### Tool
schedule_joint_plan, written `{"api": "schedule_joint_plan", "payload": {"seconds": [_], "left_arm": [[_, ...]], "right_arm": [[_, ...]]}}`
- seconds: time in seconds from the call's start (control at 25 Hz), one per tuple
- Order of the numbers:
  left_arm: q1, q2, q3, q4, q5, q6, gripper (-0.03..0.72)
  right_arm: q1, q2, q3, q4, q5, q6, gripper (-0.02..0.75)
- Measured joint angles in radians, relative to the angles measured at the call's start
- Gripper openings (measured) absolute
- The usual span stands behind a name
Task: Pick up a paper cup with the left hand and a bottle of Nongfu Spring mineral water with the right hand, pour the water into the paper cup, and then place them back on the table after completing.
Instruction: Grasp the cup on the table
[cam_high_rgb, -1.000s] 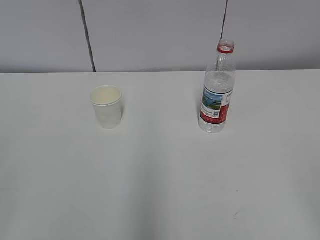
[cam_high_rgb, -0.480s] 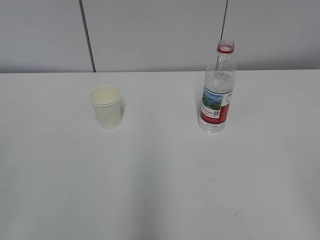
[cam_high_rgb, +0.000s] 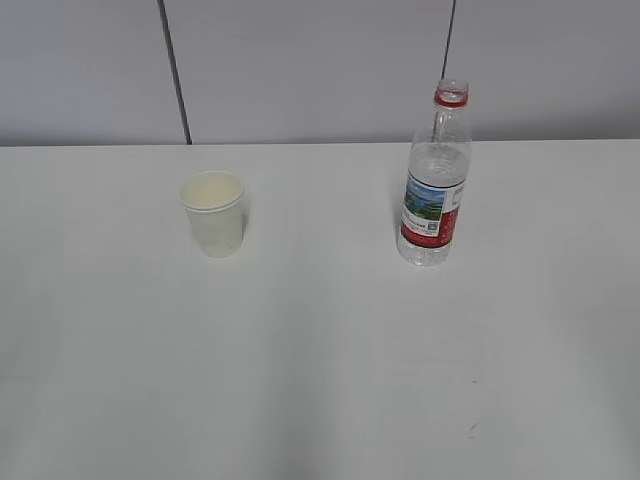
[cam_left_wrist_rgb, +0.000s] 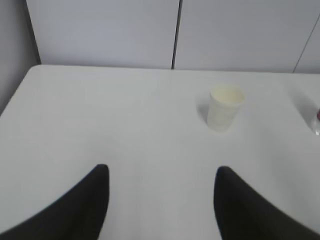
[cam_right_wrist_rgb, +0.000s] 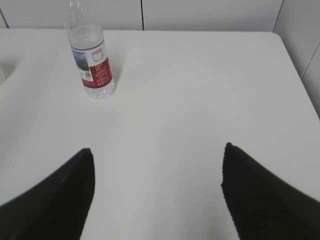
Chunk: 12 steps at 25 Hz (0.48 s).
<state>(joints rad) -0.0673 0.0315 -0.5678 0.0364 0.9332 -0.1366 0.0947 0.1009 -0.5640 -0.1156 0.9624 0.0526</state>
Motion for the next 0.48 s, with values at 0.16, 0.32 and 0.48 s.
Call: {"api": "schedule_joint_plan", "payload": {"seconds": [0.16, 0.32, 0.48], "left_arm": [[0.000, 0.159, -0.003, 0.003, -0.116, 0.029, 0.417], [0.000, 0.333, -0.003, 0.004, -0.329, 0.045, 0.417], [0.000, 0.498, -0.003, 0.004, -0.531, 0.045, 0.417]], "right_arm": [[0.000, 0.118, -0.004, -0.028, -0.161, 0.002, 0.587], [0.000, 0.281, -0.020, -0.032, -0.301, 0.004, 0.587], [0.000, 0.455, -0.029, -0.023, -0.438, 0.007, 0.587]]}}
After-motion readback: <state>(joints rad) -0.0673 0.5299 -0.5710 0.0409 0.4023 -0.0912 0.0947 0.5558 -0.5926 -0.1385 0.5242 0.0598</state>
